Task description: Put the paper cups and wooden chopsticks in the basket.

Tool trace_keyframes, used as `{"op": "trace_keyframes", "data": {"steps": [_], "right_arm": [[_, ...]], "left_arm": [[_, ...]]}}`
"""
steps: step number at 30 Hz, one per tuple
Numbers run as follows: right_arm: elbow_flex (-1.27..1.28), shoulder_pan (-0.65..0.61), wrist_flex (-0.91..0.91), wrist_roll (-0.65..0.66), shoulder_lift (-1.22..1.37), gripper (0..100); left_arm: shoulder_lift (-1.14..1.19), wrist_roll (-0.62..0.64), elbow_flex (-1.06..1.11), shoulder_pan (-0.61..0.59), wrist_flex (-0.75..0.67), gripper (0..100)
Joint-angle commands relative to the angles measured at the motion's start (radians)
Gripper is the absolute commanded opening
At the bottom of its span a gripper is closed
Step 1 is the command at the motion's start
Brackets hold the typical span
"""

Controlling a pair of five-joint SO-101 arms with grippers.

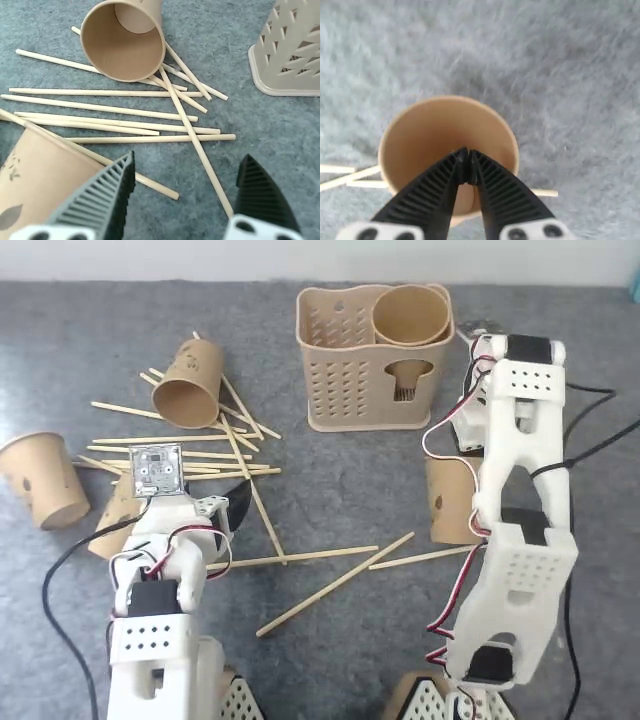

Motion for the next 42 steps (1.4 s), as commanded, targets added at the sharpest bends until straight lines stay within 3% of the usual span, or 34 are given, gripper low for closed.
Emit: {"op": "trace_keyframes", "data": {"steps": [1,14,23,31,39,42], "right_arm": [[0.028,-0.018,0.039,0.032,-0.130,0.8],[0.493,-0.024,0.025,0.127,-0.532,0.9],[0.864,0.015,-0.133,0.170,-0.900,0.9],[1.019,0.056,-0.259,0.169,-1.233,0.9],[1.062,0.061,-0.297,0.169,-1.216,1.0],[1.049,0.117,-0.361,0.094,-1.162,0.9]], "left_arm": [[0.002,-0.011,-0.004,-0.009,-0.026,31],[0.002,-0.011,-0.004,-0.009,-0.026,31],[0.002,-0.012,-0.004,-0.009,-0.028,31],[0.002,-0.012,-0.004,-0.009,-0.028,31],[0.002,-0.012,-0.004,-0.009,-0.026,31],[0.002,-0.012,-0.004,-0.009,-0.026,31]]}}
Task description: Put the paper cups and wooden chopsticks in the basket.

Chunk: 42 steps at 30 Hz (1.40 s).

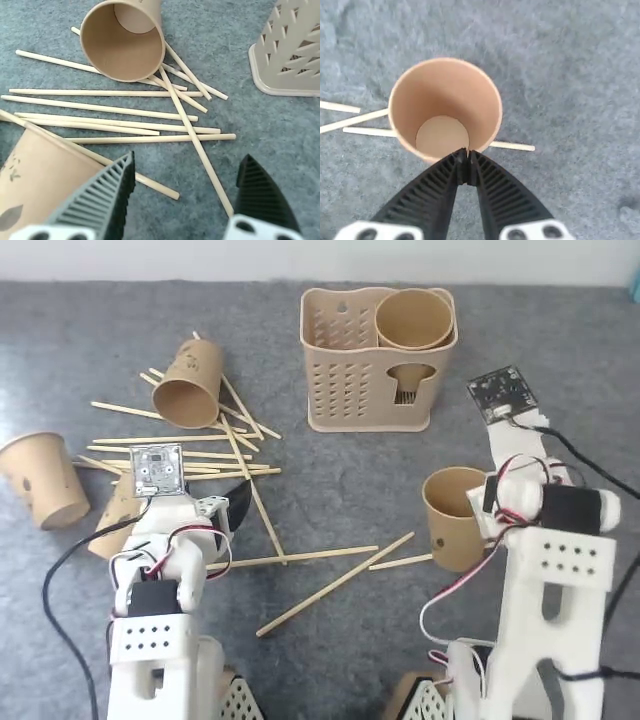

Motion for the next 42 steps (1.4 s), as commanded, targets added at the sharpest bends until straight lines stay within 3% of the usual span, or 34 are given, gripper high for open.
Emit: {"op": "trace_keyframes", "data": {"steps": [1,8,23,36,42], "right_arm": [[-0.034,0.073,-0.088,-0.086,0.053,0.9],[-0.132,0.108,-0.110,-0.180,0.196,13.0],[-0.241,0.002,-0.061,-0.212,0.472,10.2],[-0.365,0.001,0.076,-0.252,0.346,10.2],[-0.362,-0.099,0.150,-0.261,0.255,10.2]], "left_arm": [[0.002,-0.006,-0.004,-0.009,-0.026,31],[0.002,-0.006,-0.004,-0.009,-0.026,31],[0.002,-0.006,-0.004,-0.009,-0.026,31],[0.002,-0.006,-0.004,-0.009,-0.028,31],[0.002,-0.006,-0.004,-0.009,-0.028,31]]}}
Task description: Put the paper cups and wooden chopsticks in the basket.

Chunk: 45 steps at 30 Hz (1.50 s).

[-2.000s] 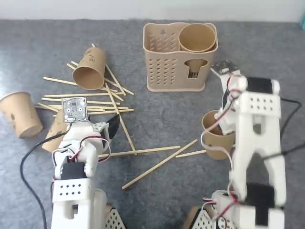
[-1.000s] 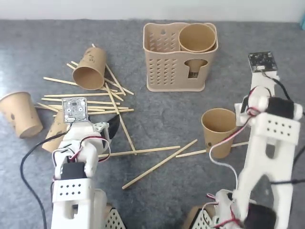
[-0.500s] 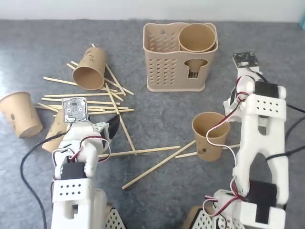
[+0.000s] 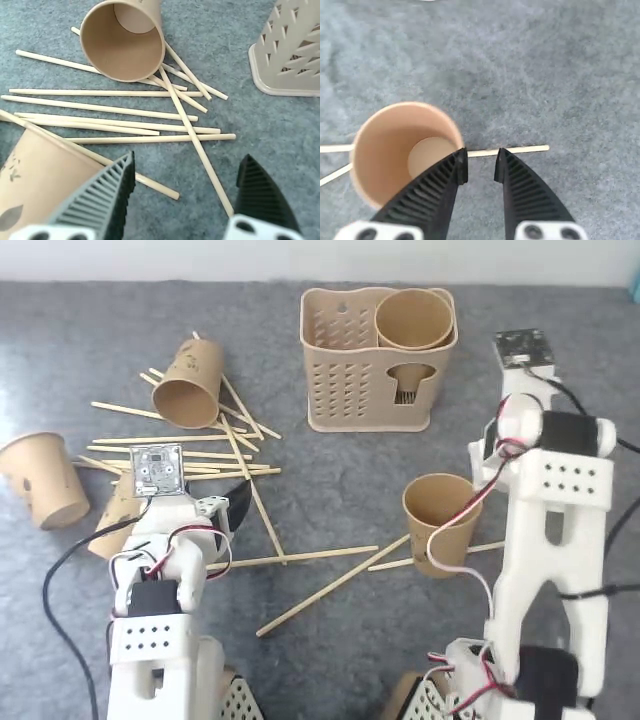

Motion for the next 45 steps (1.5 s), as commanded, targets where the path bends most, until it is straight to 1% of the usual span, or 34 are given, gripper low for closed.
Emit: {"op": "trace_keyframes", "data": {"steps": [1,4,8,11,18,24,28,30,33,34,37,38,41,45], "right_arm": [[-0.046,-0.056,0.039,-0.028,-0.081,10.2],[-0.041,-0.062,0.036,-0.055,-0.070,10.2],[0.018,-0.065,0.027,-0.055,-0.016,10.2],[0.055,-0.059,-0.013,-0.054,0.015,10.2],[0.068,-0.041,-0.021,-0.049,0.087,10.2],[0.068,0.005,-0.022,-0.009,0.180,10.2],[0.068,0.012,-0.024,0.018,0.254,9.6],[0.064,0.012,-0.030,0.020,0.269,7.3],[0.058,0.008,-0.036,0.025,0.269,0.5],[0.051,0.004,-0.031,0.029,0.269,0.9],[0.032,0.002,-0.022,0.110,0.268,0.9],[0.025,0.004,-0.008,0.118,0.266,0.9],[0.000,0.013,0.038,0.086,0.231,0.9],[-0.035,0.012,0.099,0.078,0.111,0.8]], "left_arm": [[0.002,-0.006,-0.004,-0.009,-0.028,31],[0.002,-0.006,-0.004,-0.009,-0.028,31],[0.000,-0.006,-0.004,-0.009,-0.028,31],[0.000,-0.006,-0.004,-0.009,-0.028,31],[0.000,-0.006,-0.004,-0.009,-0.028,31],[0.000,-0.006,-0.004,-0.009,-0.028,31],[0.000,-0.008,-0.004,-0.009,-0.028,31],[0.000,-0.008,-0.004,-0.009,-0.028,31],[0.000,-0.008,-0.004,-0.009,-0.028,31],[0.000,-0.008,-0.004,-0.009,-0.028,31],[0.000,-0.008,-0.004,-0.009,-0.028,31],[0.000,-0.008,-0.004,-0.009,-0.028,31],[0.000,-0.008,-0.004,-0.009,-0.028,31],[0.000,-0.008,-0.004,-0.009,-0.028,31]]}}
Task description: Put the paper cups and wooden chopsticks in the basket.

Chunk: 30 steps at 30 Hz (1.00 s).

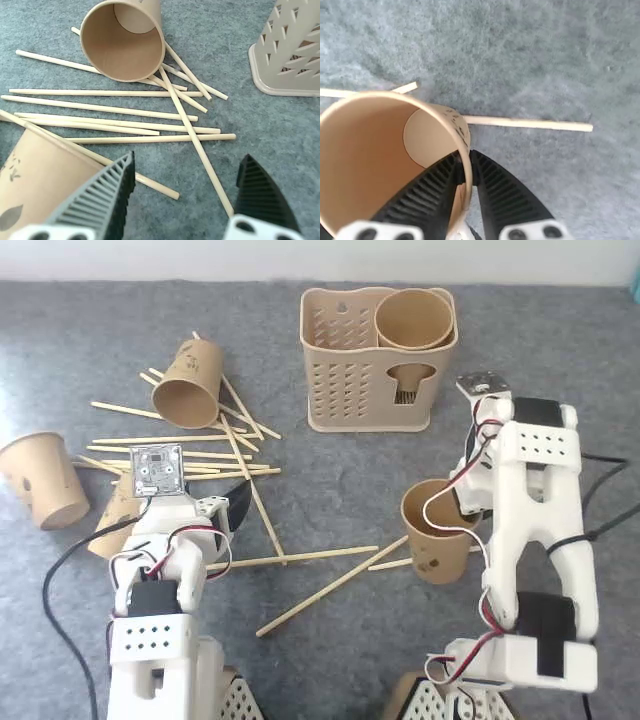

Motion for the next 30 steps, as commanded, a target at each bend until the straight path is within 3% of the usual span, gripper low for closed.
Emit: {"op": "trace_keyframes", "data": {"steps": [1,10,30], "right_arm": [[-0.084,0.012,0.056,-0.009,-0.174,0.8],[-0.269,0.004,0.048,-0.058,-0.472,0.8],[-0.568,-0.088,-0.541,-0.269,-0.128,0.8]], "left_arm": [[0.000,-0.008,-0.004,-0.009,-0.028,31],[0.000,-0.008,-0.004,-0.009,-0.028,31],[0.000,-0.008,-0.004,-0.011,-0.028,31]]}}
